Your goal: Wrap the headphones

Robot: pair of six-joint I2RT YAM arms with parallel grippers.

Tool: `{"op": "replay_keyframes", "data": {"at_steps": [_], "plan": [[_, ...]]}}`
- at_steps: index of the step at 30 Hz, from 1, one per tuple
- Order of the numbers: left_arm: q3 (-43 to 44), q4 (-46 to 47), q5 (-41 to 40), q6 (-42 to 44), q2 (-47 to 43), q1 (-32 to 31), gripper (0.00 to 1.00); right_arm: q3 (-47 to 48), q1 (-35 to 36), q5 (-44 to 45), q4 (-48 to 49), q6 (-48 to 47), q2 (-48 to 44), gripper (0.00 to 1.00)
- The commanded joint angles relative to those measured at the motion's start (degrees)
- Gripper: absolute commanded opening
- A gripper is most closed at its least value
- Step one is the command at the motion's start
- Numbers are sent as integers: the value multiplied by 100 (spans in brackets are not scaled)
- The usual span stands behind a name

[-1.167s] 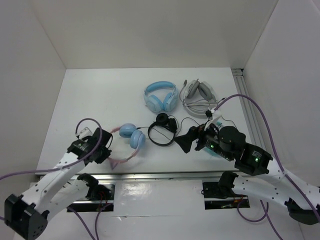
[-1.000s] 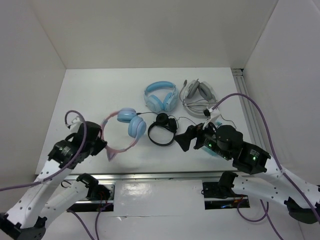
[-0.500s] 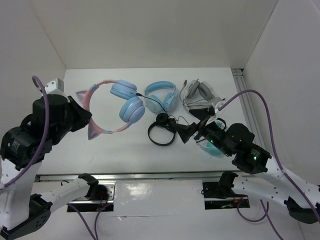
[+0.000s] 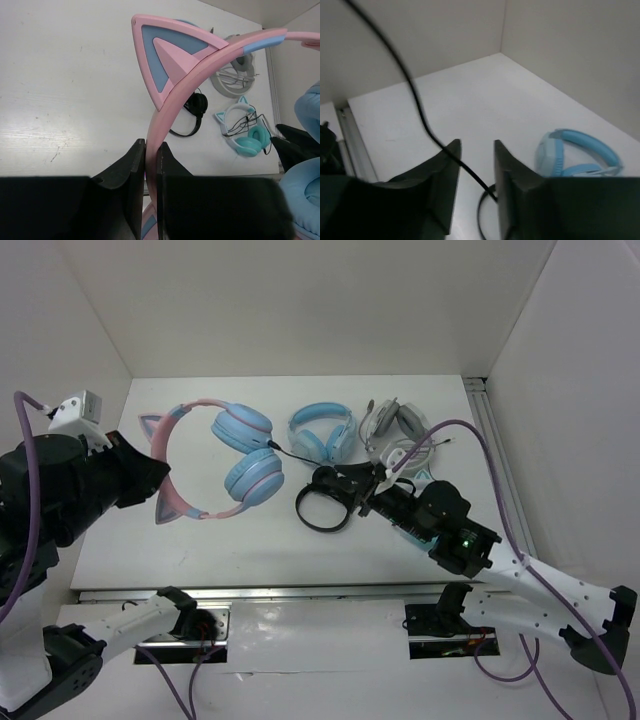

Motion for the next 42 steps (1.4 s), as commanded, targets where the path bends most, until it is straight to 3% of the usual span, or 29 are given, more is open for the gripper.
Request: {"op": "replay_keyframes", "data": {"at_steps": [1, 2, 3, 6, 9, 10, 12, 13, 21, 25, 28, 33, 35, 38, 42], "plan": [[296, 428, 391, -127, -44, 0, 0, -89, 7, -70, 783, -125, 189, 33], [296, 428, 392, -127, -96, 0, 0, -89, 7, 9, 844, -125, 190, 22], [427, 375, 392, -127, -96, 0, 0, -167, 7, 10, 845, -125, 190, 18], [673, 314, 453, -233, -158, 0, 0, -414, 7, 141, 897, -72, -108, 19], [867, 313, 453, -356, -272, 0, 0, -651, 7, 194, 897, -72, -354, 33], [1007, 313, 505, -417, -272, 0, 0, -652, 7, 125, 897, -72, -355, 29], [1070, 313, 576, -417, -324, 0, 0, -713, 7, 124, 897, -72, -407, 7], [1157, 313, 655, -417, -325, 0, 0, -765, 7, 202, 897, -72, -408, 0], [1157, 699, 1103, -610, -404, 0, 0, -819, 7, 203, 950, -72, -408, 0], [1438, 822, 1394, -743, -466, -229, 0, -942, 7, 914, 950, 7, -408, 0], [1431, 875, 1341, -795, -536, -351, 0, -828, 7, 670, 881, 60, -408, 0], [869, 1113, 1472, -848, -711, -483, 0, -424, 7, 108, 757, 182, -408, 17], [807, 1183, 1473, -848, -712, -483, 0, -318, 7, -16, 757, 183, -408, 33], [744, 1306, 1473, -848, -764, -483, 0, -318, 7, -201, 818, 183, -408, 40], [744, 1306, 1394, -962, -764, -483, 0, -554, 7, -263, 897, 183, -408, 40]]}}
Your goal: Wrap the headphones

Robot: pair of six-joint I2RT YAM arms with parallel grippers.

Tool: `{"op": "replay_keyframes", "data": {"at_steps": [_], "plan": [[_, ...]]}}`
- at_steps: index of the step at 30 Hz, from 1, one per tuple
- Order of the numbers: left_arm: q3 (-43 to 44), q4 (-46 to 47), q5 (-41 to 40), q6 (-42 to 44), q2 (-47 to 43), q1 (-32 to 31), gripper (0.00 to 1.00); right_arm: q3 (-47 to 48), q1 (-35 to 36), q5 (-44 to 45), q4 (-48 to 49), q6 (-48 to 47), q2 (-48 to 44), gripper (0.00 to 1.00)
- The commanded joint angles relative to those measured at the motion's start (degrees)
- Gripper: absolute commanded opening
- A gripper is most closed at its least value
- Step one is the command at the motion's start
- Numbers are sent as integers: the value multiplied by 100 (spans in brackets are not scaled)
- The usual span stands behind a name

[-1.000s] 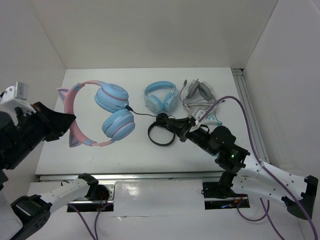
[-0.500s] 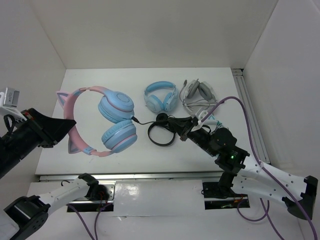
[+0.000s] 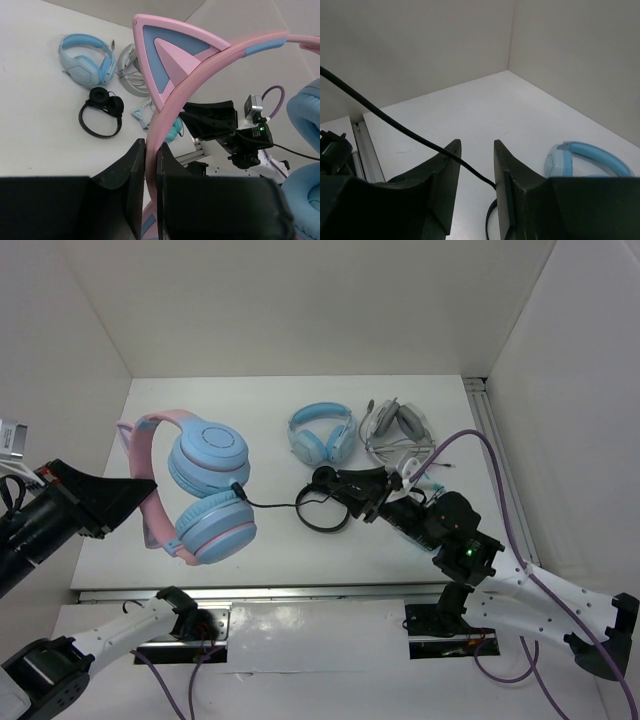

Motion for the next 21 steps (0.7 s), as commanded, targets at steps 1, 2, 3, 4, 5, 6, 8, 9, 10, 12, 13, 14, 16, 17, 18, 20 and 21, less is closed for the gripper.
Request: {"op": "replay_keyframes", "data": {"at_steps": [1, 2, 3, 4, 5, 6, 8, 9, 10, 12, 13, 14, 16, 17, 18, 20, 21], "plan": [[38, 891, 104, -374, -74, -22, 0, -2, -6, -130, 224, 28, -32, 40], [99, 891, 17, -374, -74, -22, 0, -98, -6, -130, 225, 28, 21, 40], [100, 891, 16, -444, -74, -22, 0, -151, -6, -130, 286, 28, 21, 40], [152, 891, -71, -497, -74, -22, 0, -265, -6, -77, 286, 80, 21, 40], [153, 891, -150, -497, -126, -22, 0, -335, -6, 2, 338, 80, 21, 40], [153, 891, -151, -550, -126, -22, 0, -406, -6, 2, 443, 80, 21, 40], [153, 891, -221, -602, -126, -22, 0, -529, -6, 55, 558, 133, 21, 34], [153, 891, -221, -603, -126, -22, 0, -599, -6, 55, 619, 133, 21, 28], [153, 943, -221, -603, -126, -22, 0, -600, -6, 55, 707, 185, 21, 10], [30, 1005, -221, -656, -126, -22, 0, -600, -6, 55, 760, 186, 144, 0], [-40, 1005, -326, -708, -126, -22, 0, -600, -6, 55, 761, 256, 144, 0], [-41, 1005, -327, -769, -187, -22, 0, -547, -6, -41, 761, 256, 214, 0], [-224, 1058, -510, -840, -188, -22, 0, -547, -6, -111, 822, 413, 337, 0], [-304, 1058, -659, -892, -249, -22, 0, -547, -6, -173, 822, 467, 390, 0], [-409, 1145, -748, -893, -249, -22, 0, -495, -6, -226, 822, 545, 451, 0], [-813, 1233, -1141, -1042, -302, -22, 0, -425, -6, -226, 753, 818, 566, 0], [-971, 1234, -1318, -1112, -302, -22, 0, -424, -6, -131, 752, 949, 627, 0]]}}
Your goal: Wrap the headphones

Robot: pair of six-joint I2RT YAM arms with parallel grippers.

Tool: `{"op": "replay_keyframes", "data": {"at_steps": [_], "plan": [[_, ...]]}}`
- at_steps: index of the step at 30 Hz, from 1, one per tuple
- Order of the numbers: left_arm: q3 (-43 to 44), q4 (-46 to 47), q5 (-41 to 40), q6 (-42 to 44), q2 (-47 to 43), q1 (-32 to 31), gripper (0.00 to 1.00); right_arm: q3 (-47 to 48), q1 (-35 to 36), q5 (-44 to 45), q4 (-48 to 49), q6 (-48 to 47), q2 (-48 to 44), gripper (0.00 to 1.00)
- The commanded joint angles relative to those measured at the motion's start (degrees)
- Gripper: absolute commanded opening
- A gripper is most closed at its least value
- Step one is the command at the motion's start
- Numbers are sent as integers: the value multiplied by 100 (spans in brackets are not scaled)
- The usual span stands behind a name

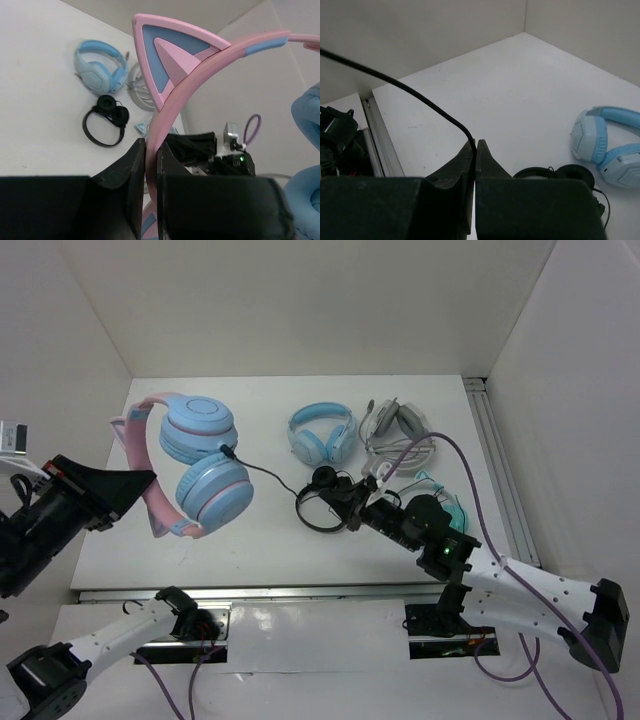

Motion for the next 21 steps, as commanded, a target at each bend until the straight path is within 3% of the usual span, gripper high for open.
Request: {"op": "replay_keyframes", "data": {"at_steps": [1, 4, 8, 12, 16, 21], "plan": [[-614, 812, -968, -544, -88, -18, 0, 186, 98, 110, 265, 589, 123, 0], [-1056, 812, -1594, -842, -88, -18, 0, 352, 265, 830, -190, 732, 70, 0], [-1461, 654, -2088, -1019, 219, -18, 0, 976, 844, 2621, -1403, 732, 473, 0], [-1462, 654, -2149, -1133, 438, -18, 0, 1871, 1293, 5867, -3002, 1449, 1132, 0], [-997, -99, -2571, -1361, 711, -18, 0, 2776, 1435, 7604, -4811, 2251, 1756, 0], [-662, -313, -2739, -1424, 536, -18, 0, 2824, 1374, 7855, -5134, 2569, 1889, 0]]}}
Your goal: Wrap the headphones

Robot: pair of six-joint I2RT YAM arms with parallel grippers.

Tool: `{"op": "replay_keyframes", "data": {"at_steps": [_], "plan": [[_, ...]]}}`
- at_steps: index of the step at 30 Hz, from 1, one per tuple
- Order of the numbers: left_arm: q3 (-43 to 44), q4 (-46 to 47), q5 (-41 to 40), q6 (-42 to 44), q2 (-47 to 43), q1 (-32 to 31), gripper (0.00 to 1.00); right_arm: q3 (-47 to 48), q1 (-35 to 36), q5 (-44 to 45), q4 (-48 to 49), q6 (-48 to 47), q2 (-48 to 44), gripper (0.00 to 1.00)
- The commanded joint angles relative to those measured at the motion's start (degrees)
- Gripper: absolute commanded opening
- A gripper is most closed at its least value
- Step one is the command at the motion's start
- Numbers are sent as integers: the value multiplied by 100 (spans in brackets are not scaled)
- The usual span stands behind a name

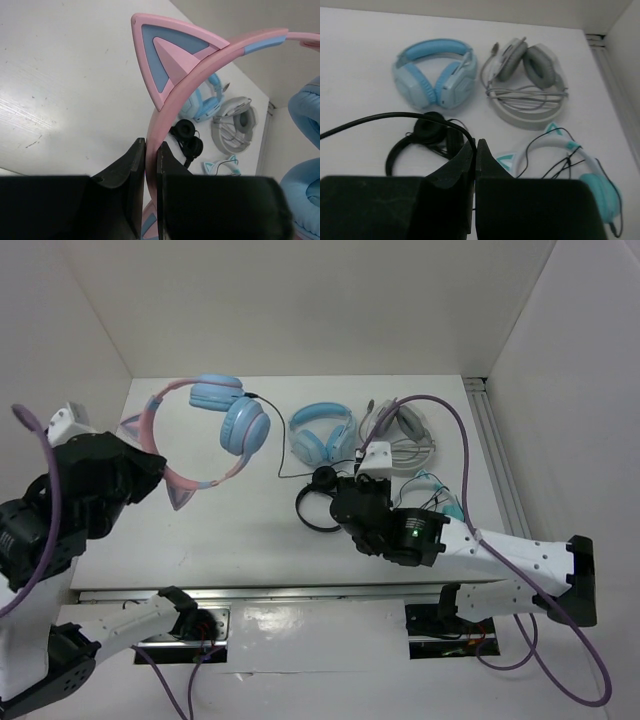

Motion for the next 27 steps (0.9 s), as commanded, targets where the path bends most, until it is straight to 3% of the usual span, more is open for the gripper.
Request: {"op": "replay_keyframes", "data": {"at_steps": [1, 6, 11, 16, 20, 23, 27], "plan": [[463, 286, -341, -370, -439, -9, 0, 80, -86, 1127, -609, 235, 38, 0], [781, -187, -639, -616, -457, -9, 0, -219, 106, 1022, 32, -100, 441, 0], [263, -189, -1078, -669, -335, -9, 0, -203, 1186, 1197, 1159, -1637, 1012, 0], [-317, -189, -1588, -230, 226, -9, 0, 649, 1881, 1698, 423, -1745, 1365, 0], [-835, -189, -1747, 25, 482, -9, 0, 966, 2810, 2181, 534, -2655, 1076, 0], [-1248, 239, -1844, 717, 658, -9, 0, 1098, 3322, 2620, 948, -3456, 917, 0], [-1697, 426, -1696, 1377, 895, -9, 0, 1599, 3902, 3034, 203, -3625, 970, 0]]}}
